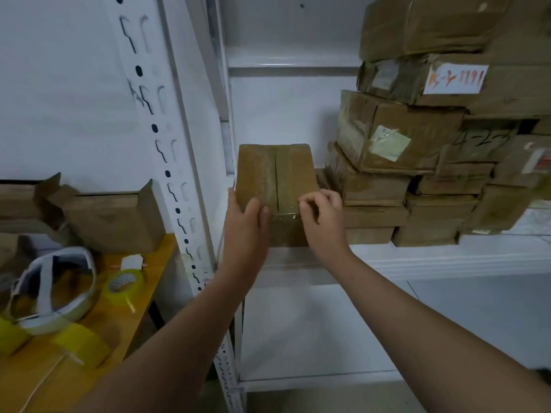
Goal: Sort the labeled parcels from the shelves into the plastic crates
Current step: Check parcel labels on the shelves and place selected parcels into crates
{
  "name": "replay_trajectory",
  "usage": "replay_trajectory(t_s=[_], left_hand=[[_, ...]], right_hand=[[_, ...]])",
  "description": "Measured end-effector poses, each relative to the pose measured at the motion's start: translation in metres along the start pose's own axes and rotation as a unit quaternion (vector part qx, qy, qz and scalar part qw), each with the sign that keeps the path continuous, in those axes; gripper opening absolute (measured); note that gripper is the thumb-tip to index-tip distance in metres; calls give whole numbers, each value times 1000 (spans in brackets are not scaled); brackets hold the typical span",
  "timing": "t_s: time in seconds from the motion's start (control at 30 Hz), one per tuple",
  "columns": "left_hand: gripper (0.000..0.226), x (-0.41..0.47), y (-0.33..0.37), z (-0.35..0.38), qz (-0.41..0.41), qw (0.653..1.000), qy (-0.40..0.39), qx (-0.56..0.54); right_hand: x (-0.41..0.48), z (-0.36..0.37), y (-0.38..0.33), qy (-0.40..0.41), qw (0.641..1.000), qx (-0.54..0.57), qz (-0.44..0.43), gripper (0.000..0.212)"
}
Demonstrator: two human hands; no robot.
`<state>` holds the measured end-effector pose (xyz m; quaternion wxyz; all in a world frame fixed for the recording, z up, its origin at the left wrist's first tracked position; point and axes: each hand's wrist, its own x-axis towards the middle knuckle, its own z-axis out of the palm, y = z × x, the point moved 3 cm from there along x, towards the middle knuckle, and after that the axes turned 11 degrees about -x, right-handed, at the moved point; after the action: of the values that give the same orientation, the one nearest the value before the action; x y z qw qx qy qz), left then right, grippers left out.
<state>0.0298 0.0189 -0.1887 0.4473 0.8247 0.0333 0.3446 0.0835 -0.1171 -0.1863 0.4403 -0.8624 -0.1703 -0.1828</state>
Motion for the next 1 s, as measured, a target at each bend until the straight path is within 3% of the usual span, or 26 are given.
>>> replay_trajectory(t_s=[0.1, 0.23, 0.37, 0.5, 0.6, 0.73, 0.9, 1.0], left_hand=[[12, 1, 7, -10, -5, 996, 36, -81], [55, 4, 30, -29, 24, 987, 3, -160], [65, 2, 38, -43, 151, 981, -115, -36], [61, 0, 53, -47, 151, 968, -200, 8], [66, 0, 63, -42, 136, 949, -262, 106], [70, -2, 60, -42, 84, 962, -230, 120], [63, -11, 49, -44, 158, 952, -195, 176], [48, -23, 43, -43, 94, 971, -208, 68]], right_hand=[[-3, -9, -6, 10, 1000, 25, 2, 17], [-14, -21, -7, -29, 997, 66, 12, 35], [-34, -23, 9, -15, 996, 89, 15, 50], [-61, -7, 19, -6, 984, 165, 70, 45], [-78, 4, 19, -44, 977, 185, 98, 47], [-71, -8, 8, -18, 993, 78, 86, 45], [-42, -45, -46, -62, 985, 146, 65, 42], [-27, -48, -58, -106, 983, 129, 77, 45]])
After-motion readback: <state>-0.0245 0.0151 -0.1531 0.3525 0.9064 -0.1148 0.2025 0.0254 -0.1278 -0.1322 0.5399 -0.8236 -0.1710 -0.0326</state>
